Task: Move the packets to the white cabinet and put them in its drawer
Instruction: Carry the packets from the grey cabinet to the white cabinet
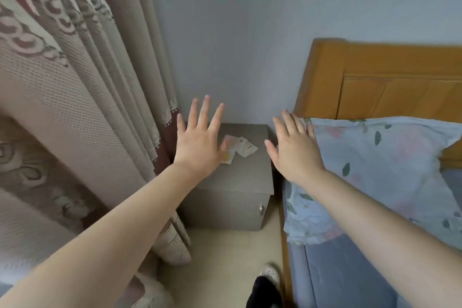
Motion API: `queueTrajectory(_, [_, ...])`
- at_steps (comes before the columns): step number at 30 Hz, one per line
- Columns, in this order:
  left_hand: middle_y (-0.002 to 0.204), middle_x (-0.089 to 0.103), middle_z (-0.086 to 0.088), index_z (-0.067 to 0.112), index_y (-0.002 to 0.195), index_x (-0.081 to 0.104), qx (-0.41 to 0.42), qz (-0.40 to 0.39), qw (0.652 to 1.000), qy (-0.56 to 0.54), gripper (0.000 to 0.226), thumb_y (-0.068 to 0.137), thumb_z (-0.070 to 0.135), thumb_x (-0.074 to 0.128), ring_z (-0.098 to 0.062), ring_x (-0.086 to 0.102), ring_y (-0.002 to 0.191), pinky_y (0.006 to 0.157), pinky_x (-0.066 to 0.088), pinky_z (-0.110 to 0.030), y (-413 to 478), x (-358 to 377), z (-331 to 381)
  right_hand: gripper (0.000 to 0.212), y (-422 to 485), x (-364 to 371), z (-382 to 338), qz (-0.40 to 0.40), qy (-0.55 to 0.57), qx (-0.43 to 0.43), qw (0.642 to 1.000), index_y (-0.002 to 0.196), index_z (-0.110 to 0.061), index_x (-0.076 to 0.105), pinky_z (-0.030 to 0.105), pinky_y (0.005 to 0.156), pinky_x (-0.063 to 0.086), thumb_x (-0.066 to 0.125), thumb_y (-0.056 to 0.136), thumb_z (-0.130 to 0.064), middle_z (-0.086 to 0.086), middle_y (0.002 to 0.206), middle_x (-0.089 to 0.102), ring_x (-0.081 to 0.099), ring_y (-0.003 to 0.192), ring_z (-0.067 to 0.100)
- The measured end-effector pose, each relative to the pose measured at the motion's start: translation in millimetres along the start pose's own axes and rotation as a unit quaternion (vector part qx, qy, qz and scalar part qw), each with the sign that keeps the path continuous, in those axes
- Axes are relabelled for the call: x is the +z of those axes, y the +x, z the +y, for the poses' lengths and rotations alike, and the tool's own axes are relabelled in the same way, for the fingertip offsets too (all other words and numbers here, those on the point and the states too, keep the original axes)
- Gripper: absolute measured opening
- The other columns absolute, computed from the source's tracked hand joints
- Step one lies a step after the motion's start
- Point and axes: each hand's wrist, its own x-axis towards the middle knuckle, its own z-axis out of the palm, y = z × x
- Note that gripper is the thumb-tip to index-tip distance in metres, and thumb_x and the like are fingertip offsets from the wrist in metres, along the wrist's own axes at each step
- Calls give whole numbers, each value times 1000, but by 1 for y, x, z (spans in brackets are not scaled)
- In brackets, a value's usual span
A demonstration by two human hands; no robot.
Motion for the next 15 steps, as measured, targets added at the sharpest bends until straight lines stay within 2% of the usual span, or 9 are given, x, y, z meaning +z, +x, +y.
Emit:
queueTrajectory(5, [160, -11, -9, 22, 153, -8, -68, -114, 991, -34, 72, 99, 47, 33, -29, -11, 147, 116, 5, -53, 107, 107, -5, 58, 131, 98, 29, -76, 16, -38, 996, 144, -8, 34, 52, 109, 24, 40, 97, -42, 15, 153, 28, 29, 140, 32])
queueTrajectory(10, [160, -12, -9, 21, 153, -5, -110, -196, 970, -91, 71, 99, 43, 35, -28, -11, 147, 117, 4, -51, 167, 210, -25, 56, 205, 193, 29, -155, 41, -55, 986, 134, 0, 46, 55, 102, 36, 55, 91, -35, 23, 143, 42, 44, 129, 37])
queueTrajectory(13, [161, -9, -7, 23, 154, 1, -120, -244, 954, -123, 67, 100, 40, 37, -29, -9, 147, 117, 4, -51, 174, 284, -45, 59, 233, 258, 24, -225, 18, -64, 972, 146, -10, 28, 48, 109, 27, 38, 97, -42, 13, 154, 24, 28, 139, 31])
queueTrajectory(15, [161, -8, -5, 25, 154, 3, -107, -288, 944, -119, 66, 100, 38, 38, -30, -9, 147, 117, 6, -51, 174, 333, -55, 59, 245, 299, 20, -262, 12, -64, 963, 147, -13, 23, 46, 110, 25, 33, 98, -44, 11, 157, 17, 22, 142, 30])
